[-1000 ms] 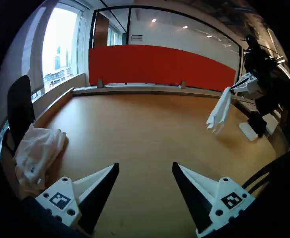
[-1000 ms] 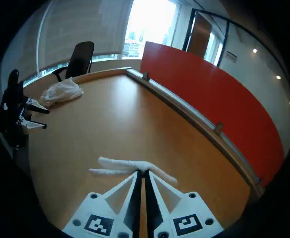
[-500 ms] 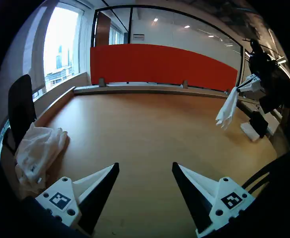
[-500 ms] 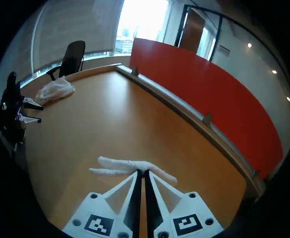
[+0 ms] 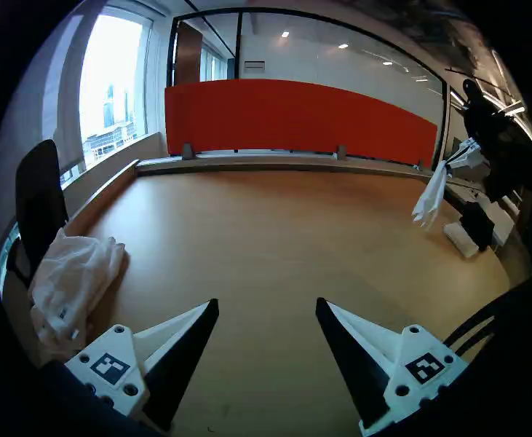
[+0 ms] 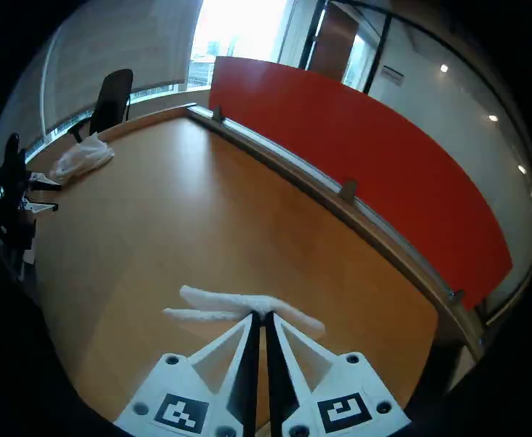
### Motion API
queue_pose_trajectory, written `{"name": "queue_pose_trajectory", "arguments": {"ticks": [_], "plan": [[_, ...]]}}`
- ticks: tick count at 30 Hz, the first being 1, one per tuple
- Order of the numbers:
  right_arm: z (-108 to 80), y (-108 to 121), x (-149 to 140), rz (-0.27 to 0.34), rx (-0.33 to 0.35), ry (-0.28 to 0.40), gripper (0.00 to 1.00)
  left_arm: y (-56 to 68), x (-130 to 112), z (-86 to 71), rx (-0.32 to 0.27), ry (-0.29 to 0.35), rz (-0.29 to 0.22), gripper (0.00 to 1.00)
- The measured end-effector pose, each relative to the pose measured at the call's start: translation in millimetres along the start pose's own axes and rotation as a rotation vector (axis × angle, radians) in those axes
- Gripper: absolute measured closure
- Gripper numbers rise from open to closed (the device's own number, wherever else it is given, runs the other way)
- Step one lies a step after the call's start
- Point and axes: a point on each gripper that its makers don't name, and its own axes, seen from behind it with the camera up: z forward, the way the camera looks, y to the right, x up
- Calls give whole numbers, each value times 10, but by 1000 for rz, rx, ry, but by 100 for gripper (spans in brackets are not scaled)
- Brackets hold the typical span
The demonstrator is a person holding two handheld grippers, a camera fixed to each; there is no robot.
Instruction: Fold towel
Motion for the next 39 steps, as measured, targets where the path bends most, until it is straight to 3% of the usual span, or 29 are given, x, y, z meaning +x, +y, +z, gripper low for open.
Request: {"name": "queue_pose_trajectory", "arguments": {"ticks": [8, 24, 39], "plan": [[-102, 345, -265, 39, -43, -41, 95, -21, 59, 17, 11, -1, 2, 1], [-331, 904, -673, 73, -122, -110, 95, 81, 88, 38, 3, -10, 24, 1], [-487, 1118, -958, 97, -160, -155, 95, 137, 99, 43, -4, -15, 36, 1]]}}
